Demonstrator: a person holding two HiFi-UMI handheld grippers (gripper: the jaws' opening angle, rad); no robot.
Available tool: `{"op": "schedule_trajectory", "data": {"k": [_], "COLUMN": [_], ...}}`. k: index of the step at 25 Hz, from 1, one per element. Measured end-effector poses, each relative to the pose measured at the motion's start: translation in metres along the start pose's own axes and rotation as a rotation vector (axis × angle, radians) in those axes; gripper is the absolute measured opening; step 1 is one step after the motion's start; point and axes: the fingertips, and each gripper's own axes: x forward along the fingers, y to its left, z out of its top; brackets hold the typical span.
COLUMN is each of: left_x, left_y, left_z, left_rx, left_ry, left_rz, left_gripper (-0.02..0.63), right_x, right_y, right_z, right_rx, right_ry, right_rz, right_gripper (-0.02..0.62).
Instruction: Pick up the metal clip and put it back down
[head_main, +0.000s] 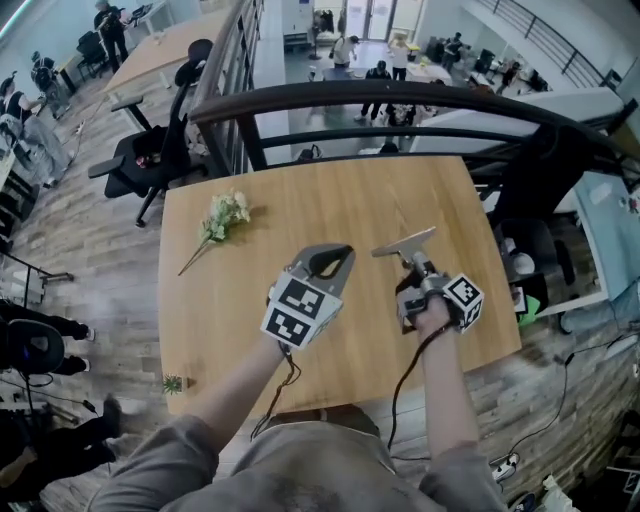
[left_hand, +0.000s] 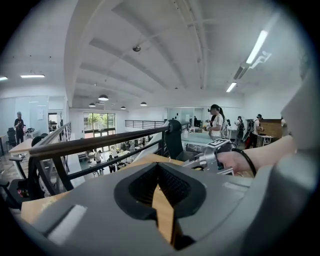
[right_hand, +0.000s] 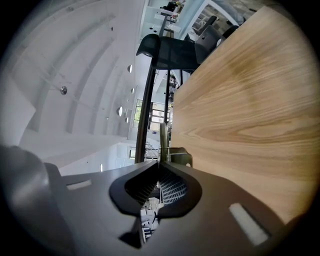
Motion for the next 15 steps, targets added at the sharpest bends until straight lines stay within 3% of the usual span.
{"op": "schedule_trajectory", "data": {"k": [8, 15], "left_x": [0.087, 0.15], "left_y": [-0.043, -0.079], "left_z": [-0.006, -0.035], "left_rx": [0.035, -0.036], "left_ry": [0.052, 0.119], "left_rz": [-0.12, -0.21], "left_gripper": [0.001, 0.001], "right_x": [-0.018, -0.03], "right_y": [-0.064, -0.132], "right_z": [0.1, 0.166], "right_rx": [0.094, 0.138], "right_ry": [-0.168, -0.266], "right_rz": [-0.072, -0.164], "right_gripper": [0.015, 0.015]}}
